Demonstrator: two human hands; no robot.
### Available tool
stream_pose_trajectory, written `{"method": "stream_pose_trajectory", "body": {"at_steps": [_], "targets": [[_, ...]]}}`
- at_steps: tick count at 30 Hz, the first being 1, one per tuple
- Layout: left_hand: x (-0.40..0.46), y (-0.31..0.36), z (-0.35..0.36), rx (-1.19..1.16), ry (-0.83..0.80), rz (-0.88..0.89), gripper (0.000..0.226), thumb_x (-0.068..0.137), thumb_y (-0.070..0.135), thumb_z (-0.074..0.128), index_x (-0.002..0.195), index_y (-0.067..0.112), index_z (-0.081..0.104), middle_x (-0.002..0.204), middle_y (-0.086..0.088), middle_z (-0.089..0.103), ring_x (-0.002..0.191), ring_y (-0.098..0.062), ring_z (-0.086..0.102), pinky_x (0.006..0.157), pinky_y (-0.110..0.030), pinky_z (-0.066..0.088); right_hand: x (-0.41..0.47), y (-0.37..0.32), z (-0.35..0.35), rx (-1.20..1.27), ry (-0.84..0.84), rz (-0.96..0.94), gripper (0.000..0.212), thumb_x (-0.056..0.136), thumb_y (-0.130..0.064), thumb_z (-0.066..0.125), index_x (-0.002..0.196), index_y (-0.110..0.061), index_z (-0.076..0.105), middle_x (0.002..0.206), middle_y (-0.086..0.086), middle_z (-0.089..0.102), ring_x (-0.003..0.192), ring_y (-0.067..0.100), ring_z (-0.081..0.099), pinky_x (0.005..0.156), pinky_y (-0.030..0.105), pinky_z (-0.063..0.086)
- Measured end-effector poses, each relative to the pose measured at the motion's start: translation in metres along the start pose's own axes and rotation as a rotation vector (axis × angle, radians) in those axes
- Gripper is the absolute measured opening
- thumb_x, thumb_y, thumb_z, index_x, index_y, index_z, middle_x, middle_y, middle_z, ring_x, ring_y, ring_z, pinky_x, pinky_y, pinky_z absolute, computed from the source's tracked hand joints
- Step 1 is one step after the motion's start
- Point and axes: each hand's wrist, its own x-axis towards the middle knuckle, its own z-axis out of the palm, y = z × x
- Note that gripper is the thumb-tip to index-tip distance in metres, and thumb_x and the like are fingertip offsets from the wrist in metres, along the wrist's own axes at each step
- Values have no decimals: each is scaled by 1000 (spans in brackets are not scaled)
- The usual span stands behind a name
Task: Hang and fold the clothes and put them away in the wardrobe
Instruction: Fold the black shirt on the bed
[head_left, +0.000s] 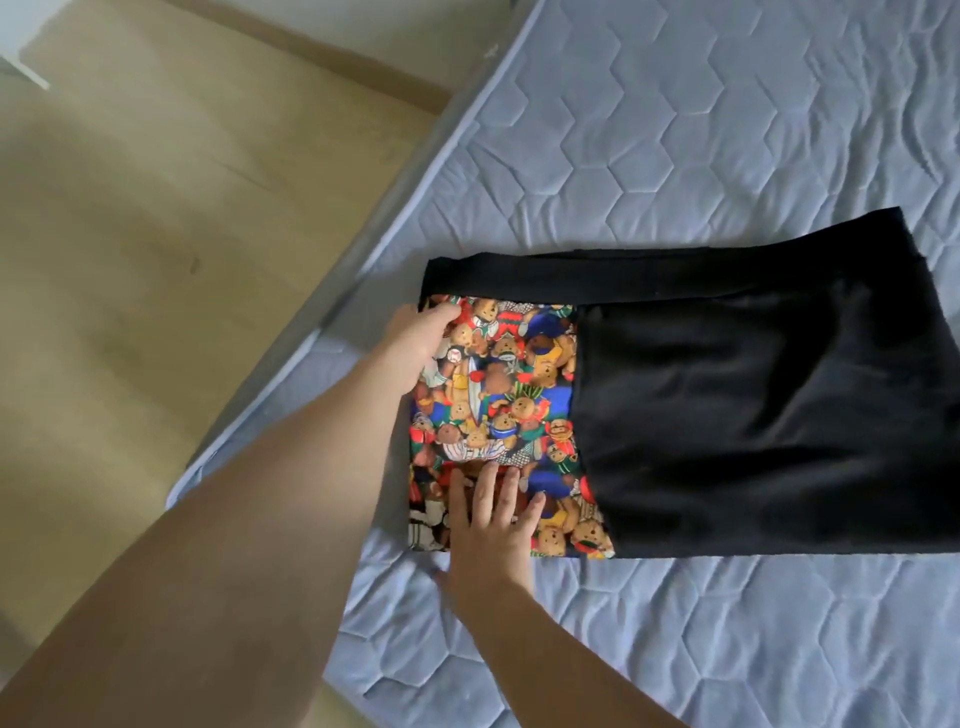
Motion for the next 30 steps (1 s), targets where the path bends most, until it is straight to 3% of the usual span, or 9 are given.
{"method": "stream_pose_trajectory", "body": {"at_steps": [2,4,6,7,12,16,20,25,30], "targets": [[4,-4,4,-27,17,44,25,80,36,69,91,14,63,96,-14,71,88,-32,69,80,-43,56,11,-1,-1,2,-12,48,77,98,-36,42,149,-16,-12,155,23,-9,140,51,-8,104,72,-1],[7,-9,0,-39,-15,50,19,81,34,70,84,16,65,98,-14,72,93,-34,68,86,-47,54,16,-3,-7,78,39,36,60,89,-16,56,140,-16,25,146,22,20,137,52,15,104,71,14],[9,-13,-7,-29,-41,57,22,83,35,70,89,13,67,99,-14,72,94,-33,68,87,-48,54,15,1,-19,135,125,10,48,60,-10,77,104,-16,58,110,17,53,105,46,55,84,61,46],[9,-12,-10,4,-39,73,26,84,35,69,93,11,67,99,-13,72,93,-32,68,85,-47,54,11,6,-23,172,169,11,44,53,-11,80,92,-17,61,95,12,58,87,37,62,71,49,53],[-30,30,-5,150,-5,118,17,84,28,57,81,12,53,75,-6,53,66,-22,51,60,-30,37,-30,45,-49,664,205,77,39,95,-27,46,133,-31,42,119,-2,60,104,27,60,82,34,45],[-71,96,23,76,-22,99,11,78,20,58,82,9,56,83,-10,64,73,-28,64,60,-32,53,-72,92,-85,1127,428,291,27,89,-15,48,107,-34,54,93,-7,66,91,24,61,74,31,47],[-117,157,99,49,-112,104,25,81,25,56,99,8,61,88,-10,70,62,-23,68,45,-27,52,-109,167,-117,1421,656,667,23,99,-23,38,112,-17,56,93,3,57,87,25,52,74,27,36],[-177,197,229,230,-126,286,35,80,32,51,102,7,62,95,-10,70,83,-31,69,79,-40,58,-126,261,-112,1567,749,958,20,98,-28,38,112,-17,48,103,6,57,94,27,53,76,31,36],[-205,181,320,462,-370,452,39,95,14,40,132,11,53,122,-7,57,110,-26,58,88,-29,47,-132,344,-89,1694,696,1181,48,90,-8,42,137,-18,34,126,14,53,109,33,52,95,41,43]]}}
